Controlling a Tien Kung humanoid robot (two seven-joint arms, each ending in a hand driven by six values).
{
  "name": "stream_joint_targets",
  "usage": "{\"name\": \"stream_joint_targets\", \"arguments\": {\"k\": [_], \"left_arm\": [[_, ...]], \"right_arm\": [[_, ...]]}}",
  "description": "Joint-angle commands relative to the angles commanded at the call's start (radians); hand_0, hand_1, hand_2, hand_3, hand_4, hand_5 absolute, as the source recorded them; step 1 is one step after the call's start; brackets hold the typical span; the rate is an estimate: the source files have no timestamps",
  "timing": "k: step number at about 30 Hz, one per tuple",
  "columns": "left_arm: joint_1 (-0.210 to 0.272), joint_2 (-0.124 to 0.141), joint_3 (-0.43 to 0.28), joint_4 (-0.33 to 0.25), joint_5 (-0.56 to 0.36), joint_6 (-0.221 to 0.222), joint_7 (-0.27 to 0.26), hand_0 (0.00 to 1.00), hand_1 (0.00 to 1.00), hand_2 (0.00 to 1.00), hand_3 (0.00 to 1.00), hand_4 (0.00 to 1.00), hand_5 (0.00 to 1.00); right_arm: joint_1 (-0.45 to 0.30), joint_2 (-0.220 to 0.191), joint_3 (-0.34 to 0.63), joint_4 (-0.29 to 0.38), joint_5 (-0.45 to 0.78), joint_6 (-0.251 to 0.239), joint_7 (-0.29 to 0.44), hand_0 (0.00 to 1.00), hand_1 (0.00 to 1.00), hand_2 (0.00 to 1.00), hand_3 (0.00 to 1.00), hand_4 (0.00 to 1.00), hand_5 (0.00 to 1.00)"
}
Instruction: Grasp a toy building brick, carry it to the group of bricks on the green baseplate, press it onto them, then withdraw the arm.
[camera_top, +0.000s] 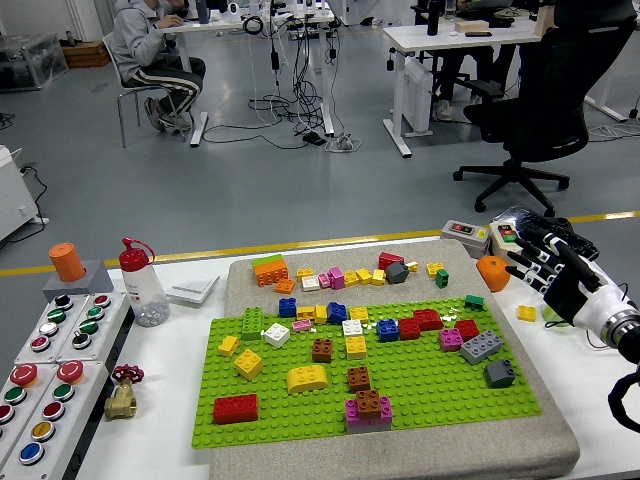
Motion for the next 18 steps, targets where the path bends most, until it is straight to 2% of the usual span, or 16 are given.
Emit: {"name": "stream_joint_targets", "arguments": {"k": [18], "left_arm": [[-0.005, -0.003, -0.031, 0.005, 0.045, -0.01, -0.004, 0.633, 0.597, 0.613, 0.423, 0.334, 0.973]], "right_arm": [[-0.025, -0.037, 0.051, 0.04, 0.01, 0.006, -0.002, 0.763, 0.757, 0.788, 0.792, 0.563, 0.409]]}}
